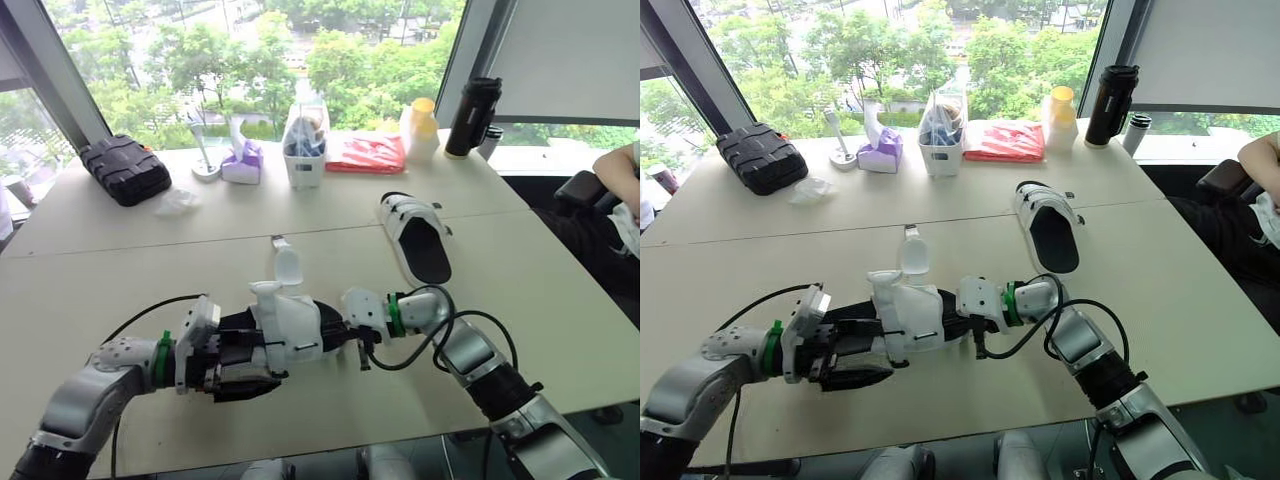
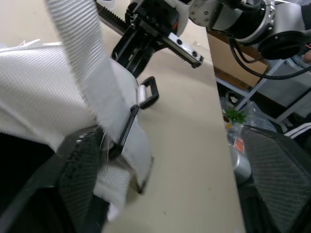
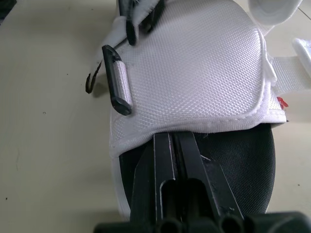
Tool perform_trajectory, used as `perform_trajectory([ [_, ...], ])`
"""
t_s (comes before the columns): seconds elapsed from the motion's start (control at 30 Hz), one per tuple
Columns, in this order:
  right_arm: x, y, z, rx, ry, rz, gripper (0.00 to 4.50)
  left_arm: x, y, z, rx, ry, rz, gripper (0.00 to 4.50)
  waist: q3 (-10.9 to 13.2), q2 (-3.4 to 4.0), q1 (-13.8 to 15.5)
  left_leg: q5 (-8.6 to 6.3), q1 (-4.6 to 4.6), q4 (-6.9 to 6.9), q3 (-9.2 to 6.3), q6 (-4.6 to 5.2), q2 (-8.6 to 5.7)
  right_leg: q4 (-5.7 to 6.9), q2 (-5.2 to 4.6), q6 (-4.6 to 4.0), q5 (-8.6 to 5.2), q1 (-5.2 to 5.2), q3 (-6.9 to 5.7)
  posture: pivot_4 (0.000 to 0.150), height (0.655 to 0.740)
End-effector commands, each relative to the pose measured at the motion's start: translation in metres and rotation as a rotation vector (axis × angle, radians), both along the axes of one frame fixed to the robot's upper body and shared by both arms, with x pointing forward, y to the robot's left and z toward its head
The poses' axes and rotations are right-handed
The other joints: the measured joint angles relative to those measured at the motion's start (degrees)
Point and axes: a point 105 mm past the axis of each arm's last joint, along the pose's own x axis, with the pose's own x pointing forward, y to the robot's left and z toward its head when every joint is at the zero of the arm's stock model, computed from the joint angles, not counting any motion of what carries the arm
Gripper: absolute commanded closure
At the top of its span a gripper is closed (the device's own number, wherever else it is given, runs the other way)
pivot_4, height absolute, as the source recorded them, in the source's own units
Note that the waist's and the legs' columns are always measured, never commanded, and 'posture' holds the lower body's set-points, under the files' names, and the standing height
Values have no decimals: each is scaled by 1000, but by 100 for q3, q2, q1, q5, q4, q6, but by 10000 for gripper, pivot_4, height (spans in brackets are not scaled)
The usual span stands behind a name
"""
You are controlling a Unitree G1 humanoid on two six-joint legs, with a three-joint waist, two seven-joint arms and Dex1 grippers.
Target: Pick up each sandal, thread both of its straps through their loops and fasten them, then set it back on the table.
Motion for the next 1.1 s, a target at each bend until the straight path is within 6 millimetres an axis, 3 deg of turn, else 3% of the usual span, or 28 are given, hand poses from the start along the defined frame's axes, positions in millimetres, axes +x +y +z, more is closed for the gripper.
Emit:
perform_trajectory([
  [0.03,-3,4,-8,-27,14,22,45000,-12,6,6,7,10,3,715,0,1,5,0,0,0,1,0,0,0,0,-2,-1,0,0,1500,7400],
  [0.3,-2,5,-8,-28,11,28,45000,-30,1,-11,5,75,20,715,0,-1,-2,0,2,-1,5,0,1,0,1,-15,-8,1,0,1500,7400],
  [0.57,-1,5,-7,-28,4,28,45000,-12,-16,-38,21,37,74,715,-2,-1,11,0,4,-1,7,0,-1,0,3,-16,-7,3,-1,1500,7400],
  [0.9,-3,3,-8,-29,7,27,45000,0,-30,-36,-39,8,88,715,-3,-3,35,1,3,-1,7,0,-1,1,1,-19,-5,4,-2,1500,7400],
  [1.0,-3,4,-8,-30,7,27,45000,3,-32,-33,-66,9,97,7897,-3,-3,34,1,3,-1,5,0,-1,0,0,-18,-4,4,-2,1500,7400],
  [1.1,-3,4,-8,-29,7,27,45000,1,-33,-31,-81,24,95,23097,-3,-3,26,1,3,-1,5,0,-1,0,0,-16,-3,4,-2,1500,7400],
])
